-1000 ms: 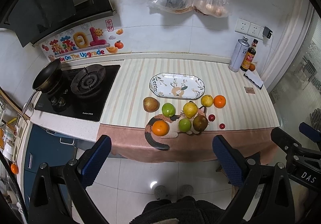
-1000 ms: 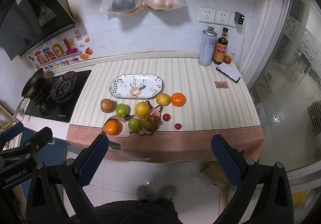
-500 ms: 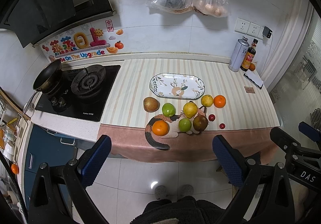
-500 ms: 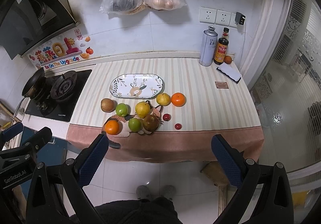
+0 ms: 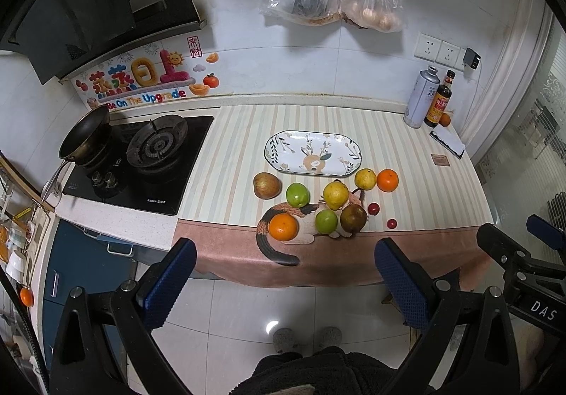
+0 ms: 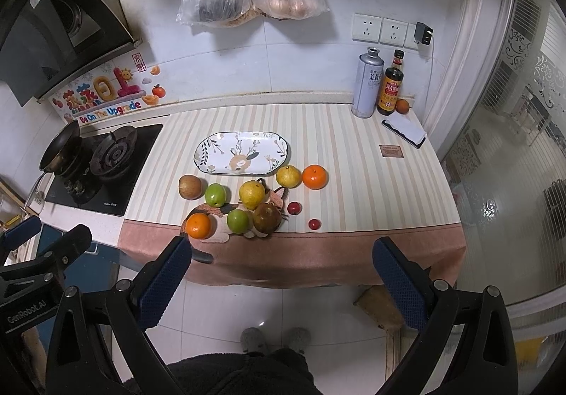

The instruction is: Organize fruits

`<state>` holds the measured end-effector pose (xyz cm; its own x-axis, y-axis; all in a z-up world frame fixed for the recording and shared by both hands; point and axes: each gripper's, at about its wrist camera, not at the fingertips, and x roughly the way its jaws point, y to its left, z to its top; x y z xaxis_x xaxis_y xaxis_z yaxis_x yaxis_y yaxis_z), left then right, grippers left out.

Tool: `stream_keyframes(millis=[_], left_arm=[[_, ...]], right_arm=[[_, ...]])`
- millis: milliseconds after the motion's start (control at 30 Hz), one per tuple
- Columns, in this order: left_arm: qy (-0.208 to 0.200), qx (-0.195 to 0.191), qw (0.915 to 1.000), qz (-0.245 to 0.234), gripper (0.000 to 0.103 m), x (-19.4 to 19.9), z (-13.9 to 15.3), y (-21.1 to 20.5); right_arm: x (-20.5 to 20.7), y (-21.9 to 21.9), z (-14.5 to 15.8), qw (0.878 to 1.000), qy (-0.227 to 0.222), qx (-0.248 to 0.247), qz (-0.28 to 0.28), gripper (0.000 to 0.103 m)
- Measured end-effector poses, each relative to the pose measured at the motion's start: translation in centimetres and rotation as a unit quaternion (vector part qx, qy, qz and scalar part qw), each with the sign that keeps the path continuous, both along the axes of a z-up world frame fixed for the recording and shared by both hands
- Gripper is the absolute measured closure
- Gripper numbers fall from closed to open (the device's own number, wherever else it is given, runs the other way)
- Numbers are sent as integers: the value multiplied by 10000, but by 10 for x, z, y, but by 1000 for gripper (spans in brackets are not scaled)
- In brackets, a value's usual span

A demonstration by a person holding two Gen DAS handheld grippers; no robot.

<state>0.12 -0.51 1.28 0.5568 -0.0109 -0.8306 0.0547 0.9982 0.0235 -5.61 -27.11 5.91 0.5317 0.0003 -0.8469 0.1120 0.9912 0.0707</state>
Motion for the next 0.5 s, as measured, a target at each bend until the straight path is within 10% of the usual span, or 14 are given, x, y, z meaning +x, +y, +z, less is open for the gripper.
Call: stream_keyframes(millis=[500], left_arm=[[-29,8,10000,15,0,0,5,-2]], right_arm=[[0,1,3,10000,-17,28,7,0]])
